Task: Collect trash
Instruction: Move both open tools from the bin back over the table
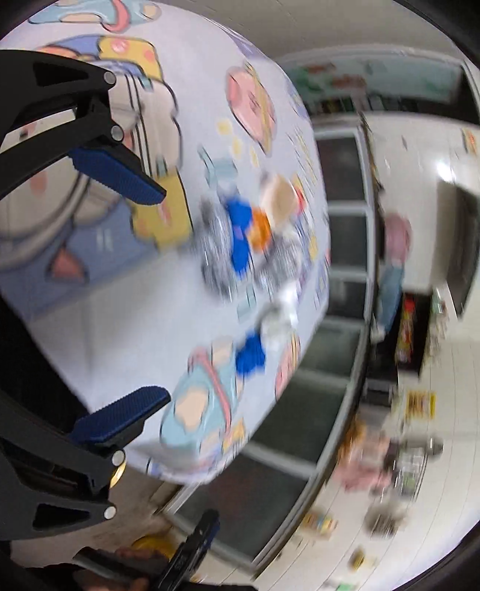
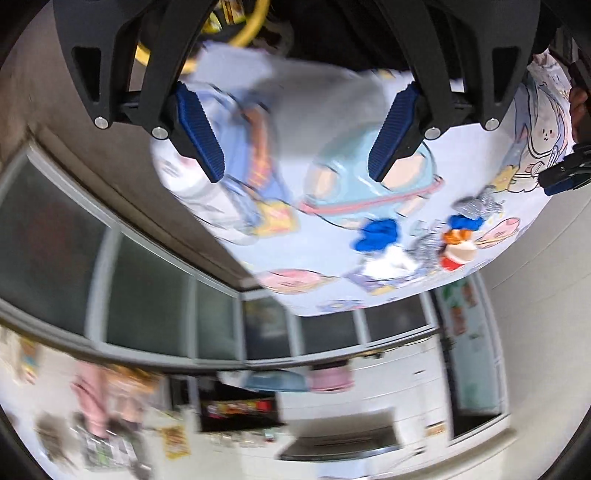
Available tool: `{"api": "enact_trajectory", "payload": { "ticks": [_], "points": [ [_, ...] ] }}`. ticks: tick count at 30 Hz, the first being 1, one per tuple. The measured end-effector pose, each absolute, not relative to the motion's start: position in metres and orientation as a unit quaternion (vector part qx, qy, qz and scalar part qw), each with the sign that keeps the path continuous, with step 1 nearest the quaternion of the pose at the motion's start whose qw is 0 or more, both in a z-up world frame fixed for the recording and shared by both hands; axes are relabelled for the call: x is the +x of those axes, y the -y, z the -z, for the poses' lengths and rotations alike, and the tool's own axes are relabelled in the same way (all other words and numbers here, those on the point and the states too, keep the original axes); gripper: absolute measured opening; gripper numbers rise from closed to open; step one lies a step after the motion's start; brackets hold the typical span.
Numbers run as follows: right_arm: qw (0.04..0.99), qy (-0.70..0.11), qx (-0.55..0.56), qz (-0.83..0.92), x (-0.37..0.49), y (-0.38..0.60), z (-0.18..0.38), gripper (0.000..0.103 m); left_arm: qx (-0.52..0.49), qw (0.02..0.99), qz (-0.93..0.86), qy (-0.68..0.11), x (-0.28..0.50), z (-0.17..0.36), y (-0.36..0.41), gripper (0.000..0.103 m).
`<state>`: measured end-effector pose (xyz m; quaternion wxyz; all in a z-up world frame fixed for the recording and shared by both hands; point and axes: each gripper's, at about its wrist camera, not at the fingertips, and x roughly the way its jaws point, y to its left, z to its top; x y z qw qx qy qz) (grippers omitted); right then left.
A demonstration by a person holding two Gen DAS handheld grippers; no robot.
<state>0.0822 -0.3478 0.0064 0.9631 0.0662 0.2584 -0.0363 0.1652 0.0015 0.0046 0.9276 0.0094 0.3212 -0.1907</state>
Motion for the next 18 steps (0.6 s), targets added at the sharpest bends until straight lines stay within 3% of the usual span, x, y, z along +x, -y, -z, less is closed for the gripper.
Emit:
{"api": "enact_trajectory", "payload": {
  "ticks": [18],
  "points": [
    [0.939, -0.342, -0.008, -0.033, 0.262, 0.262, 0.012, 0.072, -0.02, 0.92, 0.161, -0.358, 0.251, 0.02, -0.006, 0.095]
  ]
}}
